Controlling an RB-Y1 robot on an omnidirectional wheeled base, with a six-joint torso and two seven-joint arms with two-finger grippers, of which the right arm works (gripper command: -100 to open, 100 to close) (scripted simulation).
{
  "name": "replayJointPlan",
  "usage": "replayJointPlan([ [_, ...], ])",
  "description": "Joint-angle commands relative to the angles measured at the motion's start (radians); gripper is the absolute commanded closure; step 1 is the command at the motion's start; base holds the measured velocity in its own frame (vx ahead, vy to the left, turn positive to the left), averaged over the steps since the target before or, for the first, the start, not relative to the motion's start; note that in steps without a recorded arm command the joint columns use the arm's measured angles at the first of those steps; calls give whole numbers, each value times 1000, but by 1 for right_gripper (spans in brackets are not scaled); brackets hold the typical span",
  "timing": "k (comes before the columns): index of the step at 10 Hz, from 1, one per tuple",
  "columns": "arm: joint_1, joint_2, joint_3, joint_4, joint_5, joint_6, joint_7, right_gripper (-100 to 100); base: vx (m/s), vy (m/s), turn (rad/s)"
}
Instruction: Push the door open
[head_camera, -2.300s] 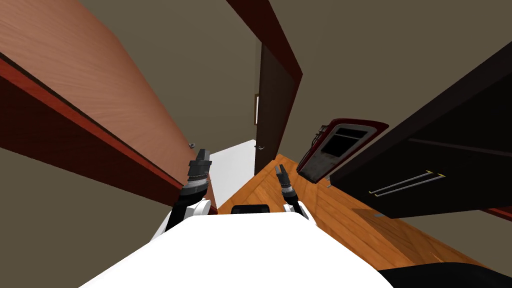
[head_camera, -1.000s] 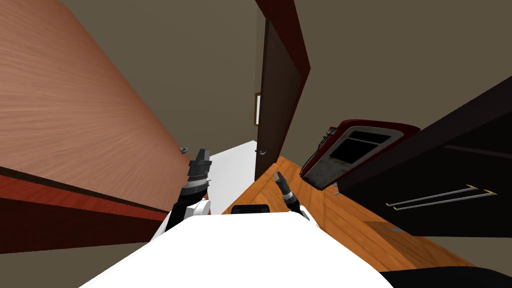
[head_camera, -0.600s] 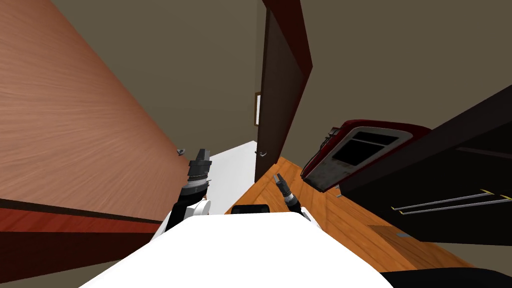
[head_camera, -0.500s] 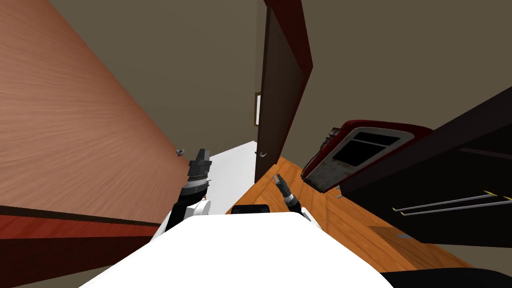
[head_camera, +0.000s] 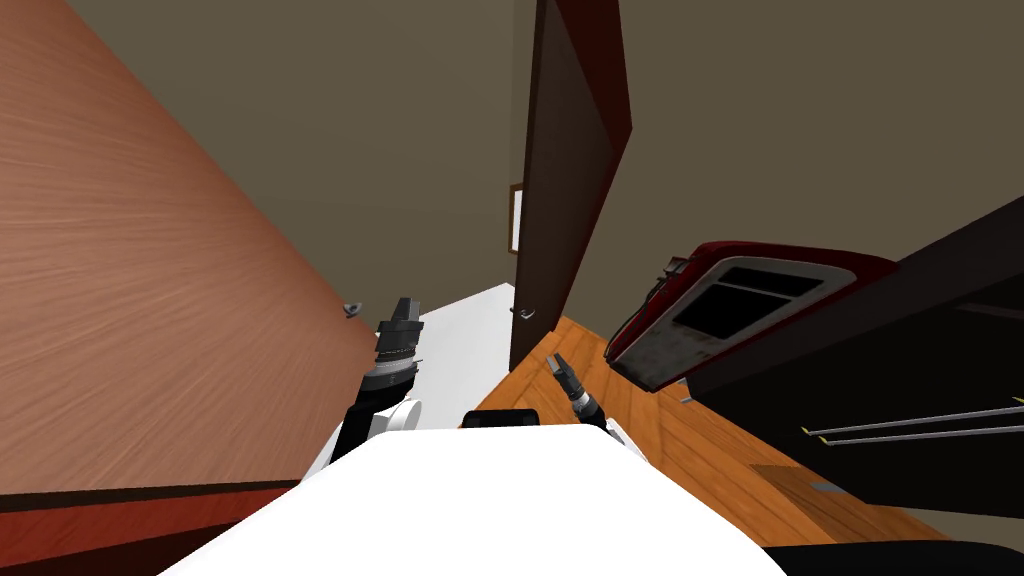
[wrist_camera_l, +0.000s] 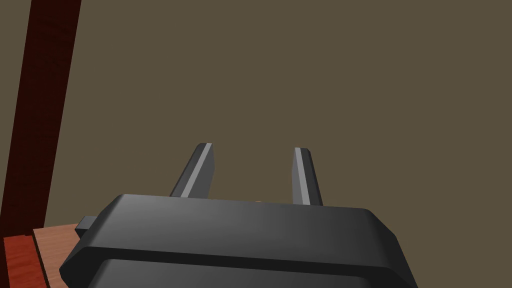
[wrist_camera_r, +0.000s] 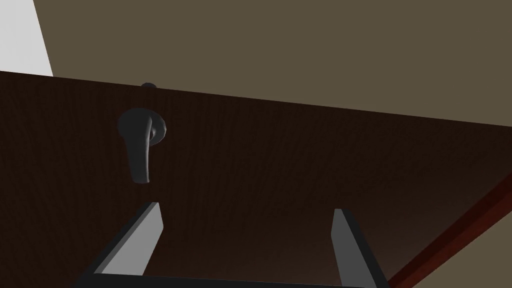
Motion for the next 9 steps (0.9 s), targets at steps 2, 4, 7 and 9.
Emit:
replayJointPlan([
  [2,-8,-16,5,49,19,-31,-24,-100,121,-2,-4],
  [4,-19,-31,9,102,37,-62,-45,-100,111,-10,-4],
  [7,-29,-45,13,153,55,-92,-65,-100,130,-9,-2],
  [9,-36,-54,16,185,65,-111,-78,-100,93,9,-4],
])
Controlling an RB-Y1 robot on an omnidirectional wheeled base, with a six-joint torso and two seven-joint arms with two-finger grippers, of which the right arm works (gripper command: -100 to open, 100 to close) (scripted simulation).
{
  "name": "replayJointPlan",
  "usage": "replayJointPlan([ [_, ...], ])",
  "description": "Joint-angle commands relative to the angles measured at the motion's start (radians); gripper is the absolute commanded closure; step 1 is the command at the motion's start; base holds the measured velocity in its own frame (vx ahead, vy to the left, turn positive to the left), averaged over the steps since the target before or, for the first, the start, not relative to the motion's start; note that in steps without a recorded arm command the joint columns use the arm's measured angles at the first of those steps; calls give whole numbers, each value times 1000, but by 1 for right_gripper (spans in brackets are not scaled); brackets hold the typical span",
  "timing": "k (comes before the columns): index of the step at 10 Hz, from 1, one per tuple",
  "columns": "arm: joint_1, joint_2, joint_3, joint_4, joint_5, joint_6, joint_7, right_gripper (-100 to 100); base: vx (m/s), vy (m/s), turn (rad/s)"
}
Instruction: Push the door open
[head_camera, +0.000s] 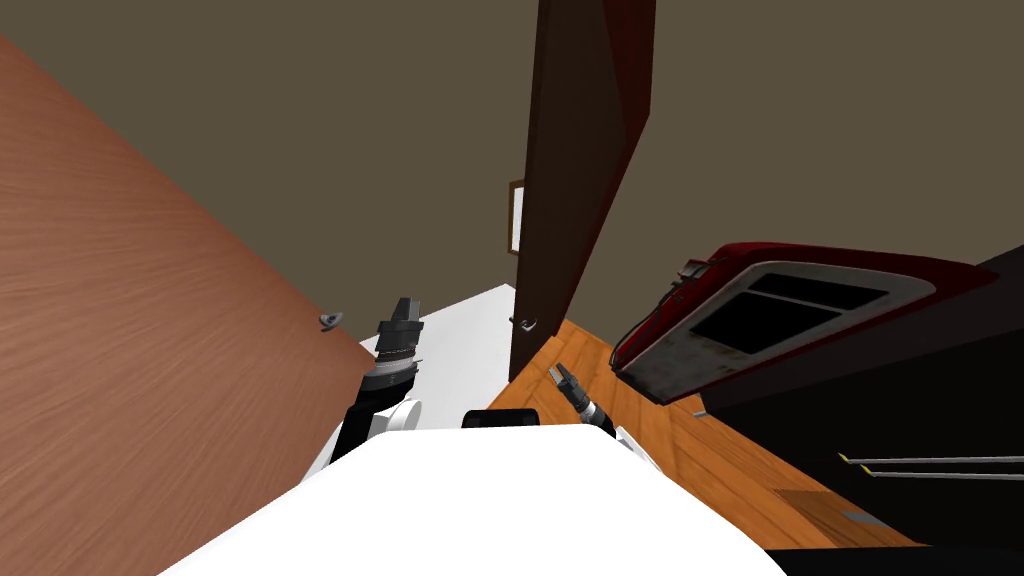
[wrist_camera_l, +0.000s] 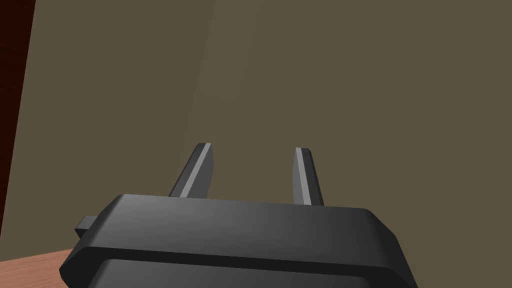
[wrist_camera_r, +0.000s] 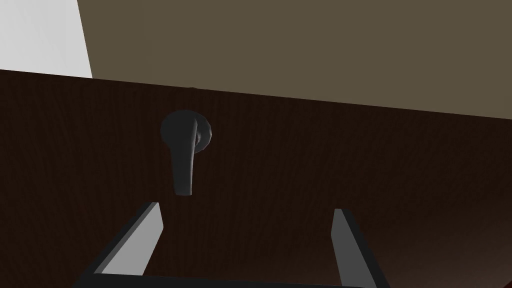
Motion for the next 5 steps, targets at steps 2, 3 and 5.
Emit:
replayJointPlan([
  [2,-14,-15,5,62,20,-36,-22,-100,107,-2,-4],
  [3,-17,-19,6,77,26,-45,-29,-100,124,6,-4],
  [5,-28,-35,11,133,44,-77,-51,-100,150,-10,-7],
])
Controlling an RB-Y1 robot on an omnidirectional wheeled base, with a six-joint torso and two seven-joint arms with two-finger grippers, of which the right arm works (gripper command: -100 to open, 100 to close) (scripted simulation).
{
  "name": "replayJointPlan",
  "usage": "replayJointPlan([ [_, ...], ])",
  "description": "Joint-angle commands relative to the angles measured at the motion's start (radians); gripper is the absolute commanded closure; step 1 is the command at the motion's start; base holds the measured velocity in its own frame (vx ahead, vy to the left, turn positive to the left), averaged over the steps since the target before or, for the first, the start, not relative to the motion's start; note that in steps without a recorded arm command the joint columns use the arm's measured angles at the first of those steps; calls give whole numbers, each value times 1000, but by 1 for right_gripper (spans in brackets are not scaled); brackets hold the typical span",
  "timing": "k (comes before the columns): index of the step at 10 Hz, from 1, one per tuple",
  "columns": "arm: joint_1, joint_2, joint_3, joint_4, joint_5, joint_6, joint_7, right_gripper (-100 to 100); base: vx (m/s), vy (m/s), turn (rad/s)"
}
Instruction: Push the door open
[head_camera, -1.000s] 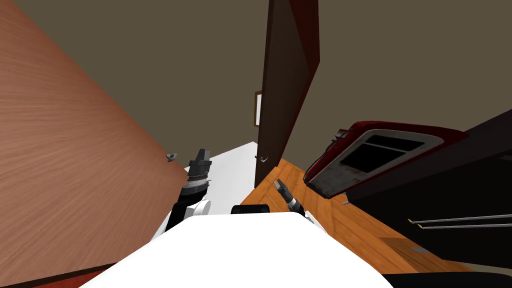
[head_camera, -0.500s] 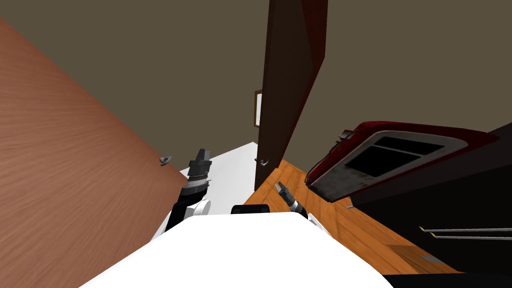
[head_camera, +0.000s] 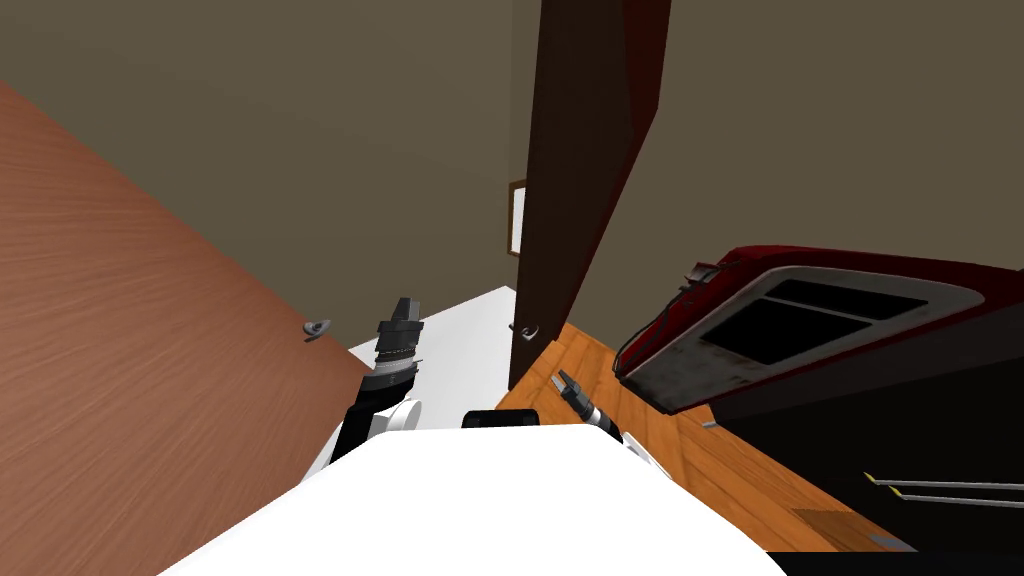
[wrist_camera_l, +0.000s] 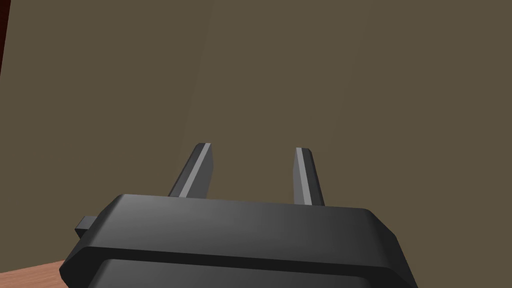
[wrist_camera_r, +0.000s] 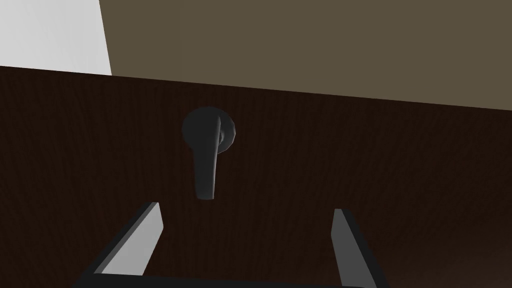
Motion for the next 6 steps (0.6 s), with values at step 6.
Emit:
replayJointPlan([
  [6,-30,-42,12,144,50,-84,-63,-100,152,-14,-3],
])
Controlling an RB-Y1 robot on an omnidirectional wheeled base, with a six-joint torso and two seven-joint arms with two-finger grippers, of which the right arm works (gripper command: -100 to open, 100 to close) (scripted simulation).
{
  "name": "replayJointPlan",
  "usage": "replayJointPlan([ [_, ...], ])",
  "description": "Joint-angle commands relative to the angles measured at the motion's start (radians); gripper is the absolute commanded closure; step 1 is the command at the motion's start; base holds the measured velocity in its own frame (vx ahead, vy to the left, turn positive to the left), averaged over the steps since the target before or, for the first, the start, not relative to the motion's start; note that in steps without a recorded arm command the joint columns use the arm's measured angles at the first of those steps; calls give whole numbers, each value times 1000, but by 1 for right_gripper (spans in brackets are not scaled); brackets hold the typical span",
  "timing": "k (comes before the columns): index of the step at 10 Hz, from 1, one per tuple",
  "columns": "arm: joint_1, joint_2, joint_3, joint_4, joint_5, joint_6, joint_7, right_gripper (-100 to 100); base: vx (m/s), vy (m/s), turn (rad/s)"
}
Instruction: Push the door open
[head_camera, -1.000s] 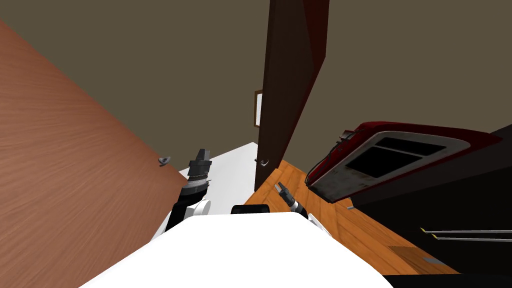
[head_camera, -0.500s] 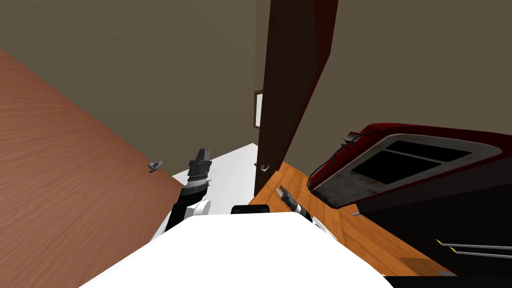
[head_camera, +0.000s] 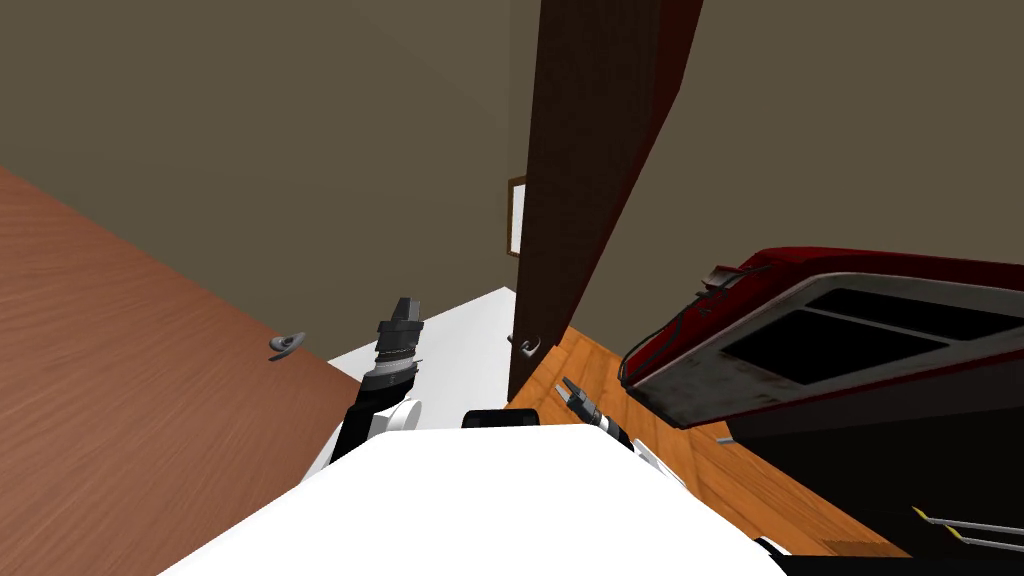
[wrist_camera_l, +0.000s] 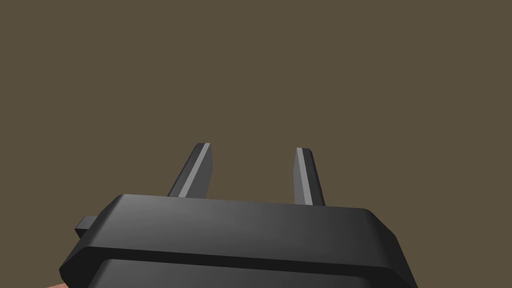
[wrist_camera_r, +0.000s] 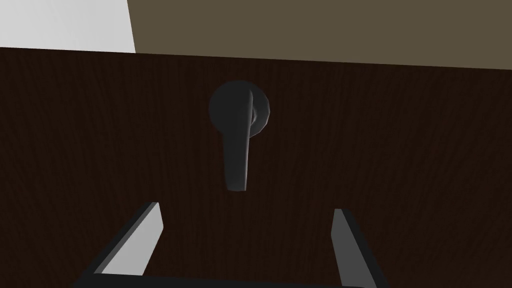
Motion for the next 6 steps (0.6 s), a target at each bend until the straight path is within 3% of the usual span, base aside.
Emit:
replayJointPlan([
  [1,-6,-4,3,29,9,-17,-7,-100,99,-4,-3],
  [3,-17,-20,7,84,28,-49,-29,-100,129,-22,-5],
  [4,-16,-15,6,77,22,-46,-19,-100,65,-22,4],
  [6,-34,-6,5,81,16,-22,-24,-100,115,96,72],
])
